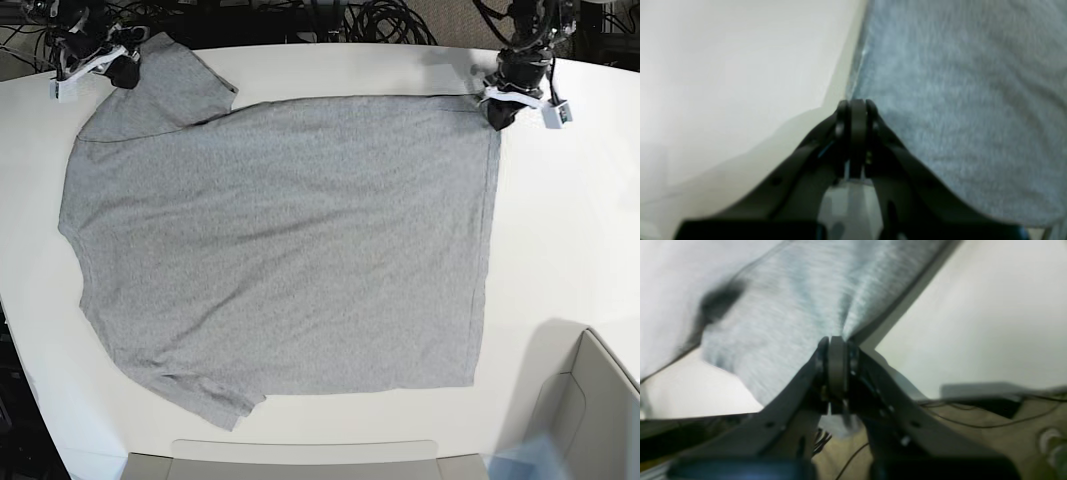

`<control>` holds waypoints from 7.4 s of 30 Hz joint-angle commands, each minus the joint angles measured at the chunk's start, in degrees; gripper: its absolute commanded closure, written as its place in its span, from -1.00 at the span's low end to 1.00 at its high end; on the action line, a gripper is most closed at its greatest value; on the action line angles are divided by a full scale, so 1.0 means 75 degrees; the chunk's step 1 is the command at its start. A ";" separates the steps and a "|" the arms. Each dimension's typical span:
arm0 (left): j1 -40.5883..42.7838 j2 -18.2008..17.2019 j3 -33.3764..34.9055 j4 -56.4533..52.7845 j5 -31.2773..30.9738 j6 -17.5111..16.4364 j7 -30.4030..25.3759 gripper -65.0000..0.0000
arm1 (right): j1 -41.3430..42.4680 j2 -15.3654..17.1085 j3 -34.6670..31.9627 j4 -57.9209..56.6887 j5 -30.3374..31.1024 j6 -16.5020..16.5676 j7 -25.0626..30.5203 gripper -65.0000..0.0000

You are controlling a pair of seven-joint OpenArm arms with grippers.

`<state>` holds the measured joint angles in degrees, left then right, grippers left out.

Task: Fold the T-shirt properly
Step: 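Lift the shoulder edge and fold it over toward the hem with both grippers, then release the folded edge and raise both grippers, then grasp the folded edge again and drag the shirt toward the robot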

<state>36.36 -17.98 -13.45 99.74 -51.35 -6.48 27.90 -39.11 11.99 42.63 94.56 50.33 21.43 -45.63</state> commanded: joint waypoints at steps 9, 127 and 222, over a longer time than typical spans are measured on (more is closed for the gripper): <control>0.0327 -0.0059 -0.0510 0.0374 -0.0051 -0.0068 -0.0092 1.00 | -0.0019 0.0072 0.0686 0.1088 0.0001 0.0044 0.0170 1.00; -0.6659 -0.0106 0.1460 -0.3775 0.2774 -0.0021 0.2240 0.56 | 0.5397 0.1373 -0.1517 -0.1807 -0.3645 0.0032 0.1026 0.28; -0.5756 -0.0293 -0.0123 -0.3353 0.0723 -0.0056 0.3624 0.36 | 0.5655 0.1818 -0.0169 -0.4503 -0.2121 0.0055 0.0639 0.28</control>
<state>-5.72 -19.73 -14.37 73.78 -45.06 -6.46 55.18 2.11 24.25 41.12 59.94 33.45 21.45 -42.02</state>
